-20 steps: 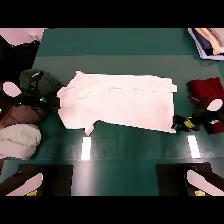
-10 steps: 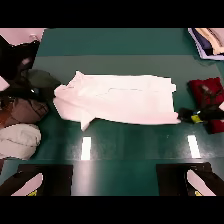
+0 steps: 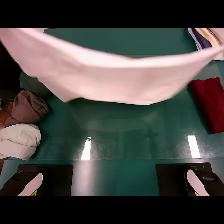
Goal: Fold the shirts.
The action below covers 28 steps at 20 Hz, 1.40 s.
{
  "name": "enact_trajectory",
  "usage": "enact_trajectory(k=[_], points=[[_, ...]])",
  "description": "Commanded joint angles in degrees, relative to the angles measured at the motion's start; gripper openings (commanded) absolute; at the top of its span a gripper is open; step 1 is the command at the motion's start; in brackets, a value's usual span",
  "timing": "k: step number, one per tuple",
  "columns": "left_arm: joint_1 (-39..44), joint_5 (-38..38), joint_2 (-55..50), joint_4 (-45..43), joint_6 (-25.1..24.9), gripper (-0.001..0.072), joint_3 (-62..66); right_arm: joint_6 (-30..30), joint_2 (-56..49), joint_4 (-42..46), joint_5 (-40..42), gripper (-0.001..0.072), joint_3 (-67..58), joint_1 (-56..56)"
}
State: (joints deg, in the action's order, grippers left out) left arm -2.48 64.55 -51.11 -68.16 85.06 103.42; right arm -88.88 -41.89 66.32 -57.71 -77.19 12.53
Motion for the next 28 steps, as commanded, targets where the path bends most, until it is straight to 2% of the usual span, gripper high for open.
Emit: enact_trajectory(k=[1,3,7,10,13,15,17,21,24,28], points=[[-0.07,-1.31,0.59,0.09,0.02,0.0027,15.89,0.44,0.72,-0.26,2.14,0.0016,-13.92,0.02],[-0.04,-2.62,1.14,0.59,0.04,0.0027,20.61,0.68,0.72,-0.26,1.75,0.0016,-19.69,0.02],[-0.07,-5.64,4.28,5.73,0.02,0.0027,21.44,1.2,0.68,0.85,-2.16,0.0016,-28.79,0.02],[-0.07,-7.54,5.25,9.09,0.02,0.0027,22.08,0.98,0.68,7.74,-6.45,0.0015,-33.94,0.02],[-0.07,-7.08,5.25,13.27,0.0,0.0027,22.51,-2.27,-0.87,16.7,-14.32,0.0015,-38.99,0.02],[-0.07,-4.87,5.22,12.76,-0.11,0.0026,21.86,-4.85,-4.28,21.09,-23.34,0.0015,-43.15,0.02],[-0.07,-0.92,5.2,8.68,-0.15,0.0026,18.18,-5.81,-9.05,22.12,-32.41,0.0014,-44.65,0.02],[-0.07,10.58,3.15,0.76,0.04,0.0026,2.62,-7.21,-18.03,21.94,-46.1,0.0015,-35.01,0.02],[-0.04,13.29,-1.16,0.0,-0.07,0.0027,-11.34,-7.19,-25.64,21.77,-46.23,0.0014,-26.18,-0.04],[-0.07,-0.42,-9.62,-0.02,-5.03,0.0027,-24.35,-7.06,-33.79,21.7,-36.52,0.0014,-17.53,-0.09]])
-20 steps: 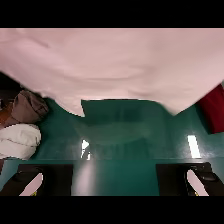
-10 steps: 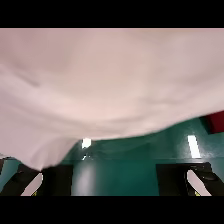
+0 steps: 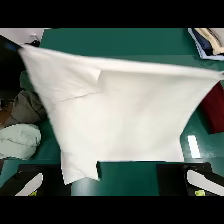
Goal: Fold the shirts.
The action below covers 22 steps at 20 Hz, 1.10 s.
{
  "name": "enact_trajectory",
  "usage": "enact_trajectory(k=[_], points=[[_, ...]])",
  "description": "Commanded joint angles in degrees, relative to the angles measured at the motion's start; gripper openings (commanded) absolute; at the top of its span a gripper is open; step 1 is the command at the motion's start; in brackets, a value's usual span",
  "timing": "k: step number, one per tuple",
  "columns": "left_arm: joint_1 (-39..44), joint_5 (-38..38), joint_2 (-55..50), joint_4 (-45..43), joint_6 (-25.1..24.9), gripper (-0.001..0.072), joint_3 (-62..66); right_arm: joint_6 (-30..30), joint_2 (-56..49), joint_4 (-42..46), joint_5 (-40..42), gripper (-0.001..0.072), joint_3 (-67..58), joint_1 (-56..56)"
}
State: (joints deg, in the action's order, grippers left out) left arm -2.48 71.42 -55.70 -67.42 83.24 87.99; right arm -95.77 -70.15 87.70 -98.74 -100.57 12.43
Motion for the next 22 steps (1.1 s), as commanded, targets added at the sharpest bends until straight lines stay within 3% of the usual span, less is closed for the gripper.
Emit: enact_trajectory(k=[1,7,11,14,18,22], points=[[-0.07,-10.32,-7.41,-0.76,-3.93,0.0027,-9.73,-0.17,-6.78,0.33,8.41,0.0014,7.98,-0.07],[-0.04,-22.99,-19.67,-0.48,-4.2,0.0027,-9.77,-0.22,-10.56,0.44,30.97,0.0014,16.83,-3.8],[-0.07,-27.02,-23.58,-0.5,-4.24,0.0027,-9.77,-0.28,-12.66,0.46,38.93,0.0014,17.11,-5.92],[-0.07,-24.74,-24.74,-5.62,-4.2,0.0027,-9.79,-0.28,-13.33,0.79,37.44,0.0013,17.14,-6.12],[-0.07,-15.69,-25.73,-12.55,-4.2,0.0027,-9.92,-0.24,-14.25,0.87,32.63,0.0013,17.7,-6.38],[-0.07,-11.72,-26.4,-13.64,-4.15,0.0027,-12.61,-0.26,-14.23,0.61,33.33,0.0013,24.35,-8.15]])
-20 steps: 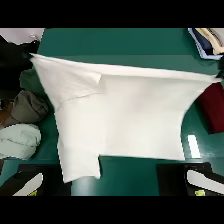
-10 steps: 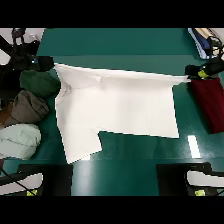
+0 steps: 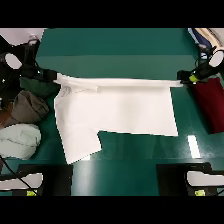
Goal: Fold the shirts.
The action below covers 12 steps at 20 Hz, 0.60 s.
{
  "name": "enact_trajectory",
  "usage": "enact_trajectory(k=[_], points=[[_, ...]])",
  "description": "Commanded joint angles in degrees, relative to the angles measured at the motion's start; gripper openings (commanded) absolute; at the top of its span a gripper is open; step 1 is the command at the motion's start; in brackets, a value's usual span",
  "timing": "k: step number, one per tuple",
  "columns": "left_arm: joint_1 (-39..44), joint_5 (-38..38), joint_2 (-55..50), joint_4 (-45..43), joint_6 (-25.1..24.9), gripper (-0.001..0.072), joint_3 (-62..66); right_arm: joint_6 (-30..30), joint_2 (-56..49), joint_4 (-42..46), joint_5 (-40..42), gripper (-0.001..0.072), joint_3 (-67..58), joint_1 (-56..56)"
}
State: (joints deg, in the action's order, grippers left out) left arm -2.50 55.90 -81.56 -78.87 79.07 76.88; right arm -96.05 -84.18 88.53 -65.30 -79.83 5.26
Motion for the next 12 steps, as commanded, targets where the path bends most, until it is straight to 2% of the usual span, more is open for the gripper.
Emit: enact_trajectory(k=[1,7,8,9,10,11,12], points=[[-0.04,3.85,-0.66,-2.19,0.04,0.0027,-2.27,0.0,-0.2,-0.5,0.74,0.0013,5.16,-1.46],[-0.04,6.56,-1.09,-2.14,0.68,0.0028,-2.97,0.0,-0.22,-0.46,2.19,0.0018,10.29,-3.96],[-0.04,7.74,-1.09,-2.14,0.63,0.0048,-2.97,0.0,-0.15,-0.48,2.1,0.0032,10.25,-3.96],[-0.04,8.9,-1.09,-2.19,0.7,0.028,-2.97,0.0,0.04,-0.48,1.75,0.0177,10.23,-3.96],[-0.04,10.45,-1.03,-2.45,1.36,0.0465,-2.97,0.0,0.52,-0.46,0.9,0.0391,10.23,-3.96],[-0.04,12.59,-0.83,-3.13,2.54,0.0434,-2.97,0.02,1.27,-0.44,0.07,0.0422,10.23,-3.96],[-0.04,15.17,-0.52,-3.85,3.54,0.0433,-2.97,0.04,2.36,-0.24,-0.87,0.0422,10.23,-3.96]])
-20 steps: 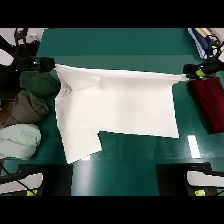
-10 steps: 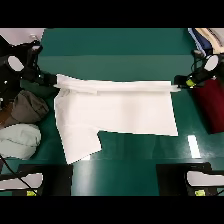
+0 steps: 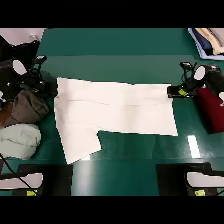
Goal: Fold the shirts.
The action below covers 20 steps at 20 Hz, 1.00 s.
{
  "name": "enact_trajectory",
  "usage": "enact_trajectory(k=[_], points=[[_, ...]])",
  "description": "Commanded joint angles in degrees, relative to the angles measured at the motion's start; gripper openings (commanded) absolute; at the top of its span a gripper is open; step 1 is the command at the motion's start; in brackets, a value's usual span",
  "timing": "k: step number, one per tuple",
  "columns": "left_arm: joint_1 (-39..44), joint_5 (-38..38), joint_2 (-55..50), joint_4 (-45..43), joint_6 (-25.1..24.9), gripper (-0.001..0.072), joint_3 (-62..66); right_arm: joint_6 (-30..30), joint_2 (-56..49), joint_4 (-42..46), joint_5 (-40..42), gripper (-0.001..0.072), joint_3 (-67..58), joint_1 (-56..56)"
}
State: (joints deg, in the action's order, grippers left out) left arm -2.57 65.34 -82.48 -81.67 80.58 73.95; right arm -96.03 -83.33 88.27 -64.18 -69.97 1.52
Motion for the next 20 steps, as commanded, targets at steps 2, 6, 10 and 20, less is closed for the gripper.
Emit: enact_trajectory(k=[2,6,10,20], points=[[0.02,10.32,1.75,-1.27,2.89,0.0433,-0.46,0.09,4.24,0.26,-3.04,0.0421,0.39,-0.22],[0.04,9.84,12.13,-0.09,6.95,0.0433,-12.2,1.7,10.03,-0.26,-5.03,0.0419,0.39,-0.22],[0.09,6.82,25.49,7.61,9.11,0.0432,-30.58,2.25,13.4,-0.24,-5.44,0.0419,0.39,-0.22],[0.09,6.73,33.83,13.03,11.89,0.0432,-48.65,2.23,14.01,-0.26,-7.45,0.0419,0.42,-0.22]])
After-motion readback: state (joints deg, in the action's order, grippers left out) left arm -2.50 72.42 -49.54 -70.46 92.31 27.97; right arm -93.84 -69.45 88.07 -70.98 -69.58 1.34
